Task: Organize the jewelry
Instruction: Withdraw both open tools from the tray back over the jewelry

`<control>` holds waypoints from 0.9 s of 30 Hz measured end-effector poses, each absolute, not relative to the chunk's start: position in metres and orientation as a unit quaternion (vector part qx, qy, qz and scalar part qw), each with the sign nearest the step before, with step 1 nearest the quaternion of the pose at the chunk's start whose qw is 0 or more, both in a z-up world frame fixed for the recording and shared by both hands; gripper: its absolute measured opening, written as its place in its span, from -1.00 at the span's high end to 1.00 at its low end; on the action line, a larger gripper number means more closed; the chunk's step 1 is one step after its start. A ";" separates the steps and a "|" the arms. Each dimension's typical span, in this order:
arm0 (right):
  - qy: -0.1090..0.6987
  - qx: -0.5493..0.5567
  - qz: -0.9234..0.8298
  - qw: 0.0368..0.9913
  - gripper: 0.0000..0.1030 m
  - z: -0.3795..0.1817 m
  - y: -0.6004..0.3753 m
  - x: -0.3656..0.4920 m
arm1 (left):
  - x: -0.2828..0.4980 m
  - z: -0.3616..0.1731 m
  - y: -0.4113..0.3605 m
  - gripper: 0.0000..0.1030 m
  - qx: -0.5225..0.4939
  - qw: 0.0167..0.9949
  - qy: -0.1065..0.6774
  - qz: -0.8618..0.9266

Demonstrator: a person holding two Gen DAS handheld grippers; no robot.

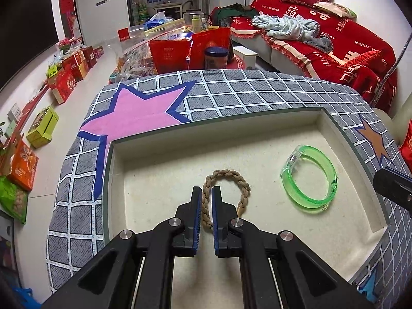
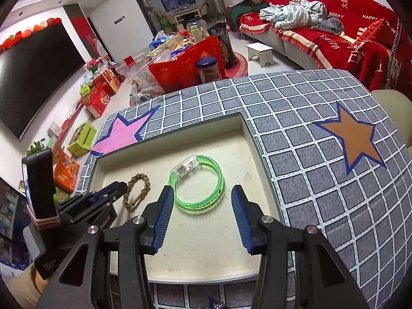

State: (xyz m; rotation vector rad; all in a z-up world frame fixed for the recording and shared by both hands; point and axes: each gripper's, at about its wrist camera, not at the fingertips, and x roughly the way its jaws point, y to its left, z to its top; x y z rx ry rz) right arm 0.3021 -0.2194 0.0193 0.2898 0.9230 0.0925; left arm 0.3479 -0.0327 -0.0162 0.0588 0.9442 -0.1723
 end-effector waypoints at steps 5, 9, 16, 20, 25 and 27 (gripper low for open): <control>0.442 0.143 0.047 0.884 -0.07 0.020 -0.219 0.296 | 0.345 -0.013 -0.033 0.52 0.025 0.888 0.452 -0.083; 0.435 0.147 0.047 0.887 -0.15 0.022 -0.221 0.289 | 0.342 -0.010 -0.033 0.09 0.025 0.889 0.449 -0.086; 0.430 0.153 0.046 0.889 -0.23 0.025 -0.226 0.280 | 0.343 -0.009 -0.034 -1.00 0.043 0.900 0.429 -0.065; 0.423 0.160 0.055 0.890 -0.61 0.029 -0.229 0.272 | 0.340 -0.007 -0.031 -1.00 0.042 0.904 0.421 -0.063; 0.402 0.175 0.052 0.897 -1.00 0.034 -0.234 0.253 | 0.321 0.002 -0.021 -1.00 0.035 0.902 0.427 -0.062; 0.398 0.179 0.054 0.898 -0.99 0.036 -0.237 0.244 | 0.309 0.004 -0.017 -1.00 0.031 0.898 0.433 -0.076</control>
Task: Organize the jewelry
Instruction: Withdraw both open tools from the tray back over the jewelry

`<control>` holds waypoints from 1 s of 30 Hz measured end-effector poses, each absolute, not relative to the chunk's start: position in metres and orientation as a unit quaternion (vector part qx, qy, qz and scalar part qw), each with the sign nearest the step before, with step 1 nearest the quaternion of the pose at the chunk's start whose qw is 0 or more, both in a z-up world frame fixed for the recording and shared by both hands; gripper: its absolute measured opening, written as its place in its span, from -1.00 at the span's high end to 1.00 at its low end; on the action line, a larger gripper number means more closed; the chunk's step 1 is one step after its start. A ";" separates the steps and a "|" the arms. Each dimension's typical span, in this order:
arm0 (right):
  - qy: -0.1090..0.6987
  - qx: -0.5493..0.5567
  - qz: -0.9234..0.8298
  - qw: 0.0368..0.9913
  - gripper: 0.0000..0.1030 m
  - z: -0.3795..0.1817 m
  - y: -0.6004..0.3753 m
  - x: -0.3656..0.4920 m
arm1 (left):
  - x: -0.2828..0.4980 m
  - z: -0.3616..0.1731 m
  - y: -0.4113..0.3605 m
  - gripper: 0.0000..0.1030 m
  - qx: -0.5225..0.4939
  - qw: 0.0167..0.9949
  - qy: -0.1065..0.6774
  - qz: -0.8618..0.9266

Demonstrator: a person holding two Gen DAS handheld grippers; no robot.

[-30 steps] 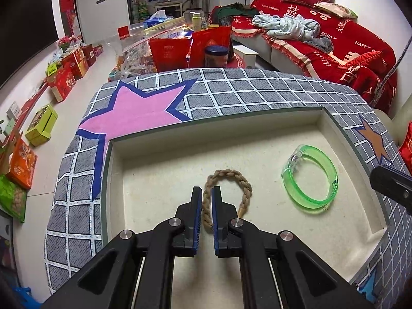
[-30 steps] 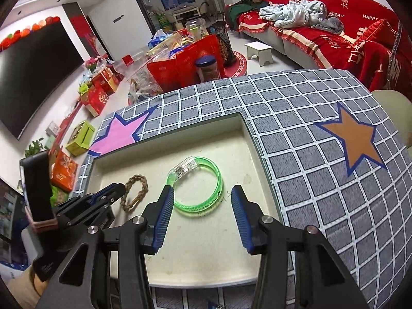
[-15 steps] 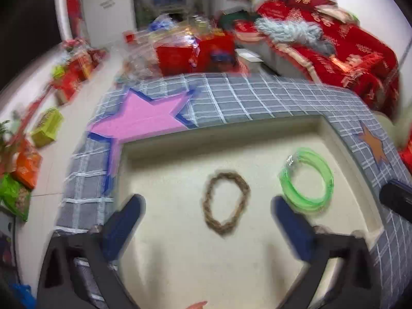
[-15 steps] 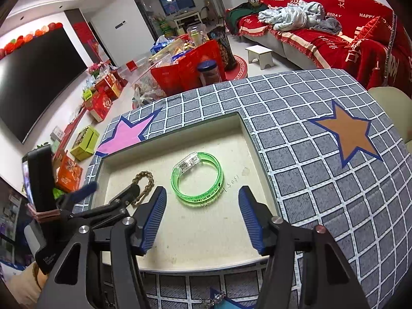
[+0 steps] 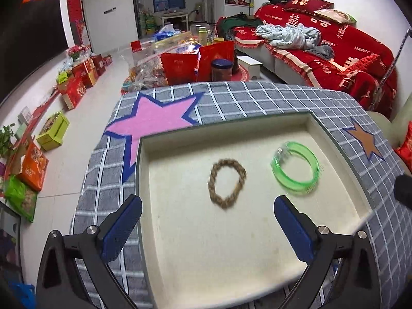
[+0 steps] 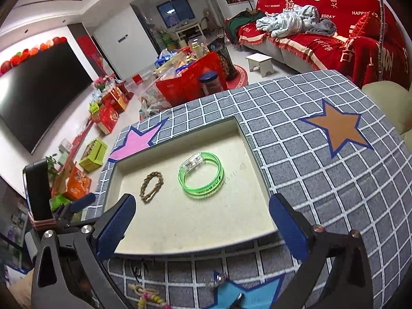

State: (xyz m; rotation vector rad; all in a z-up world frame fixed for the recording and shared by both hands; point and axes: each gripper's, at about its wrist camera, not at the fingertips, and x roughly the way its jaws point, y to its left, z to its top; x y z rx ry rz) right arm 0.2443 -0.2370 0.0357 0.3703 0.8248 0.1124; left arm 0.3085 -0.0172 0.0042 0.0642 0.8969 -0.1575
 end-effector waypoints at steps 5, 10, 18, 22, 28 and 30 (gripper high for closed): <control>0.420 0.169 0.067 0.889 -0.99 0.038 -0.240 0.222 | 0.269 0.014 -0.012 -1.00 0.032 0.900 0.425 -0.087; 0.426 0.158 0.052 0.889 -0.99 0.033 -0.247 0.188 | 0.228 0.014 -0.004 -1.00 0.021 0.899 0.429 -0.092; 0.457 0.159 0.017 0.875 -0.99 0.006 -0.267 0.138 | 0.178 -0.008 -0.002 -1.00 0.002 0.876 0.472 -0.100; 0.477 0.153 -0.004 0.866 -0.99 -0.012 -0.276 0.116 | 0.152 -0.021 -0.014 -1.00 0.011 0.870 0.482 -0.106; 0.495 0.143 -0.022 0.857 -0.99 -0.031 -0.282 0.098 | 0.139 -0.037 -0.026 -1.00 0.012 0.858 0.503 -0.103; 0.495 0.140 -0.021 0.857 -0.99 -0.032 -0.282 0.098 | 0.138 -0.039 -0.027 -1.00 0.009 0.857 0.505 -0.101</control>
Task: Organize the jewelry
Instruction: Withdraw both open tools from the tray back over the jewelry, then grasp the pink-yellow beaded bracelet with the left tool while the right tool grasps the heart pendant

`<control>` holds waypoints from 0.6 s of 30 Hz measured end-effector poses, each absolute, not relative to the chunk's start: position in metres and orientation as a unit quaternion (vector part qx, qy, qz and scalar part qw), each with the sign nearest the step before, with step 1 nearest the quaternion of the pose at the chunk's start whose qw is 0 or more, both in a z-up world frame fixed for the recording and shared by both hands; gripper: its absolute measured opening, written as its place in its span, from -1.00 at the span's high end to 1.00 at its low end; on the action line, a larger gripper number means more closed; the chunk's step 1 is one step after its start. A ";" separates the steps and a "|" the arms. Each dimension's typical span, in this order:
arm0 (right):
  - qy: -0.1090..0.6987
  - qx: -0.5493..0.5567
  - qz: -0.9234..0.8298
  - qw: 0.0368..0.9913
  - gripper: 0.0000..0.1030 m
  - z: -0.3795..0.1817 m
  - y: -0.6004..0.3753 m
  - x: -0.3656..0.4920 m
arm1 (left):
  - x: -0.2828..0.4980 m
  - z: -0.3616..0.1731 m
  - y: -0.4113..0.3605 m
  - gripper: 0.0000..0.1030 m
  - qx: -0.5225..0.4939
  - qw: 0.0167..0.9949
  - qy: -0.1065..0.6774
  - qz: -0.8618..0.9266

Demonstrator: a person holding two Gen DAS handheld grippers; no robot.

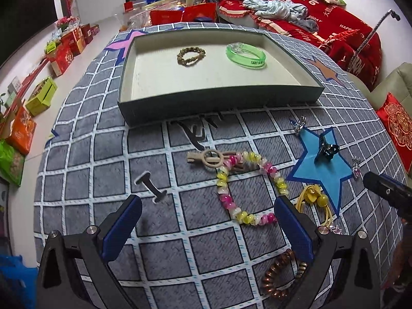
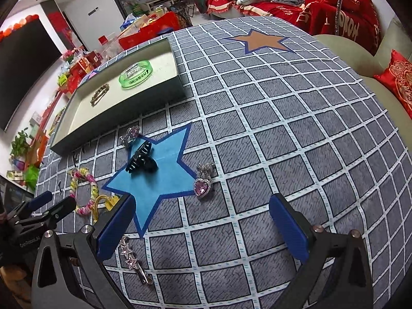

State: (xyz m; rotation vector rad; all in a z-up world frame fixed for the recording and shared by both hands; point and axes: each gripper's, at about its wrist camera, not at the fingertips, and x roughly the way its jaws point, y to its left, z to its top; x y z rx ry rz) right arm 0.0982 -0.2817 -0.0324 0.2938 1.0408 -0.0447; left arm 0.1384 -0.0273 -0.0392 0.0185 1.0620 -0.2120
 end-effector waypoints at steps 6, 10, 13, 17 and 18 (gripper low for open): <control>0.496 0.130 -0.031 0.858 -0.87 -0.039 -0.279 0.102 | 0.137 -0.042 -0.031 -1.00 0.003 0.856 0.508 -0.092; 0.498 0.123 -0.039 0.858 -0.77 -0.044 -0.277 0.107 | 0.138 -0.046 -0.035 -1.00 0.002 0.854 0.513 -0.090; 0.496 0.100 -0.048 0.861 -0.61 -0.045 -0.272 0.110 | 0.140 -0.047 -0.039 -1.00 0.007 0.856 0.510 -0.088; 0.496 0.063 -0.060 0.864 -0.27 -0.044 -0.265 0.114 | 0.139 -0.045 -0.047 -0.66 0.031 0.862 0.498 -0.087; 0.495 0.055 -0.062 0.865 -0.13 -0.044 -0.263 0.115 | 0.138 -0.044 -0.048 -0.55 0.036 0.865 0.493 -0.087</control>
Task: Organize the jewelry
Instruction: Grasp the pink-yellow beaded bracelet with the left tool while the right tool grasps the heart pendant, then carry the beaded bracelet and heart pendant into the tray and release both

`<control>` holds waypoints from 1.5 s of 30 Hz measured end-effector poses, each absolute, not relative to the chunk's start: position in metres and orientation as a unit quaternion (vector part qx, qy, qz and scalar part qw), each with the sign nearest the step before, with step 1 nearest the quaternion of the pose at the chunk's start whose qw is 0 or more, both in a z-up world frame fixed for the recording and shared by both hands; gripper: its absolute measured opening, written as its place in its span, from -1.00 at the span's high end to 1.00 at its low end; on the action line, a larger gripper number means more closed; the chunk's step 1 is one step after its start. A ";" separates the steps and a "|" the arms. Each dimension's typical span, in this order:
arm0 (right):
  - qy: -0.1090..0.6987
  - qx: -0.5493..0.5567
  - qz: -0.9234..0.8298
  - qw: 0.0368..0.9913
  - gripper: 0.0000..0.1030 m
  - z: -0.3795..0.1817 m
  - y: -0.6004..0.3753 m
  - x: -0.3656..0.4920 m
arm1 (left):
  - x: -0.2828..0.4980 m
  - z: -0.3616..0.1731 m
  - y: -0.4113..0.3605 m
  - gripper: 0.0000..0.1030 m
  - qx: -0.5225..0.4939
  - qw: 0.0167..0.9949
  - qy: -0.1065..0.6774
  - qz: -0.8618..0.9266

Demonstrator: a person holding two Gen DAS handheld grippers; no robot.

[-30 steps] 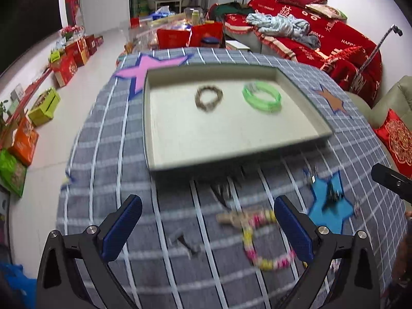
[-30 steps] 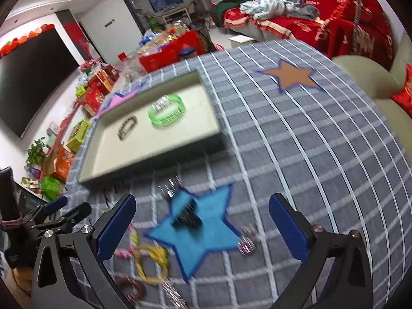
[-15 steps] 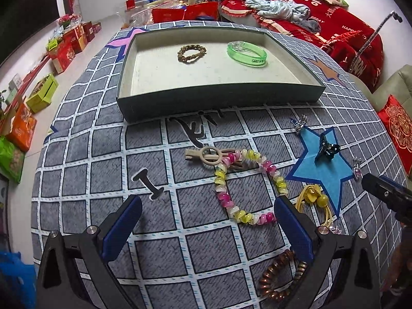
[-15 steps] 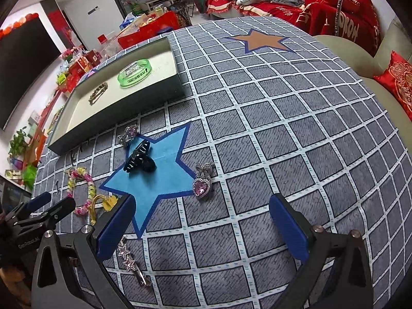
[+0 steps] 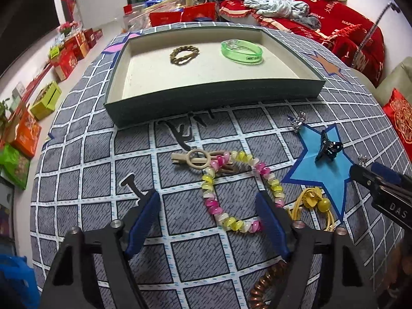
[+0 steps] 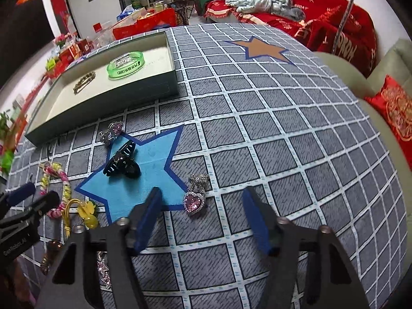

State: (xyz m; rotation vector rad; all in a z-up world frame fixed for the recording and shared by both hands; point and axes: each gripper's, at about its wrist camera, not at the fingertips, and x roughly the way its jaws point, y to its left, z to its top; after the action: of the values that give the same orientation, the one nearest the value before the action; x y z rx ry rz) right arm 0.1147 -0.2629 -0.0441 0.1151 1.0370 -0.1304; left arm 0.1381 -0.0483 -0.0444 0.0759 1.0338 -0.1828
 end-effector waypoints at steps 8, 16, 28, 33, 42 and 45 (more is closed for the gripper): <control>0.490 0.052 -0.058 0.868 0.63 -0.041 -0.262 0.113 | 0.137 -0.039 -0.054 0.49 0.037 0.862 0.489 -0.130; 0.478 0.091 -0.041 0.872 0.62 -0.033 -0.273 0.103 | 0.133 -0.028 -0.045 0.49 0.005 0.859 0.484 -0.165; 0.456 0.106 -0.024 0.883 0.62 -0.005 -0.270 0.104 | 0.138 0.003 -0.032 0.49 -0.030 0.865 0.465 -0.186; 0.450 0.107 -0.011 0.886 0.62 0.007 -0.261 0.112 | 0.145 0.019 -0.026 0.49 -0.038 0.872 0.448 -0.191; 0.440 0.095 0.018 0.893 0.62 0.029 -0.239 0.156 | 0.179 0.040 -0.010 0.49 -0.045 0.887 0.421 -0.182; 0.437 0.093 0.029 0.894 0.62 0.035 -0.231 0.175 | 0.196 0.043 -0.004 0.49 -0.045 0.892 0.414 -0.174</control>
State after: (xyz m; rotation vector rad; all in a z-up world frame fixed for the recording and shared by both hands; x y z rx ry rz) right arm 0.1753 -0.2313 0.0345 0.1937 0.9062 0.0602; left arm 0.1956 -0.0041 0.0431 -0.0933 0.8599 -0.3602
